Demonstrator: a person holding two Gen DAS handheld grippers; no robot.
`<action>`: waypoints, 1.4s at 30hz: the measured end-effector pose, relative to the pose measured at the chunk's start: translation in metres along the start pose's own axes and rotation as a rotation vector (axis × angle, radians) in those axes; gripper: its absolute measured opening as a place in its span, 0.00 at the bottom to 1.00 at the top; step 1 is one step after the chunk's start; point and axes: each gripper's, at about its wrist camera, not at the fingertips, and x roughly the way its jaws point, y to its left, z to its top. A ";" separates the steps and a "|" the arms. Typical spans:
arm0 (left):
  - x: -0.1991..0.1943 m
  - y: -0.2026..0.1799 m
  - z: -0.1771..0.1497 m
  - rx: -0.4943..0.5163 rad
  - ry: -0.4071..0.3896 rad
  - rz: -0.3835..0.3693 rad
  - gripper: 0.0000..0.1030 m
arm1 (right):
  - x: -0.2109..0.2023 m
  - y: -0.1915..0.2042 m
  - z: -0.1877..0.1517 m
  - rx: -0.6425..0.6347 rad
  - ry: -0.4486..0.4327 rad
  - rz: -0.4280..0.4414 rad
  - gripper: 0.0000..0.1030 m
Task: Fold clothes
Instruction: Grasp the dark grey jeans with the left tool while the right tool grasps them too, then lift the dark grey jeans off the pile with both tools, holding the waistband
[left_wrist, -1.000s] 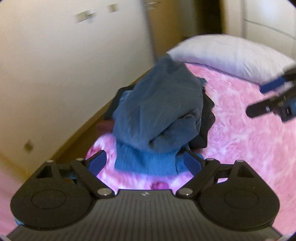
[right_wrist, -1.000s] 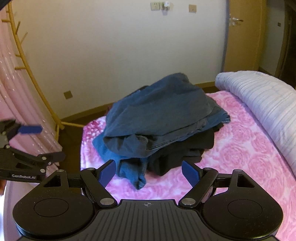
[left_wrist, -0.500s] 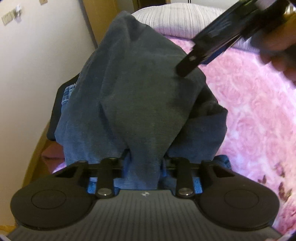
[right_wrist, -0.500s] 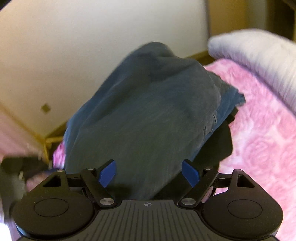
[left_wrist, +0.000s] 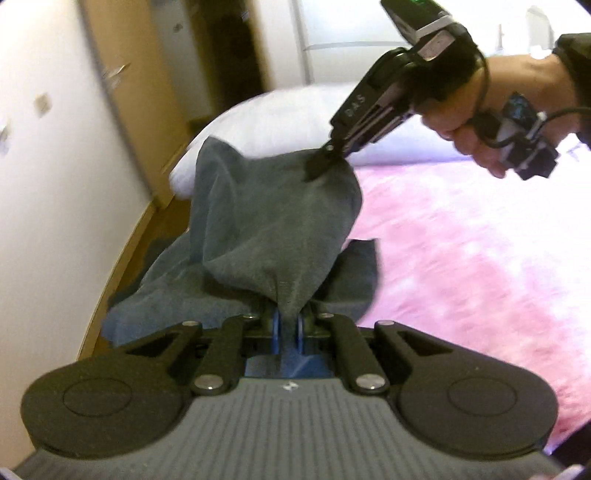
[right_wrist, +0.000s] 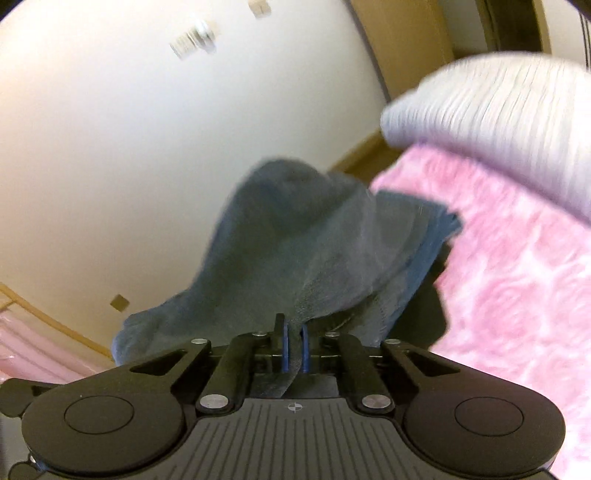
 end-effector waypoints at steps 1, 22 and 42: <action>-0.010 -0.021 0.007 0.009 -0.018 -0.023 0.06 | -0.025 -0.004 -0.006 -0.008 -0.013 -0.009 0.04; -0.006 -0.384 -0.058 -0.063 0.286 -0.377 0.51 | -0.379 -0.164 -0.357 0.296 0.049 -0.525 0.57; 0.089 -0.177 -0.210 -0.611 0.311 -0.275 0.60 | 0.042 0.020 -0.315 -0.378 0.379 -0.256 0.79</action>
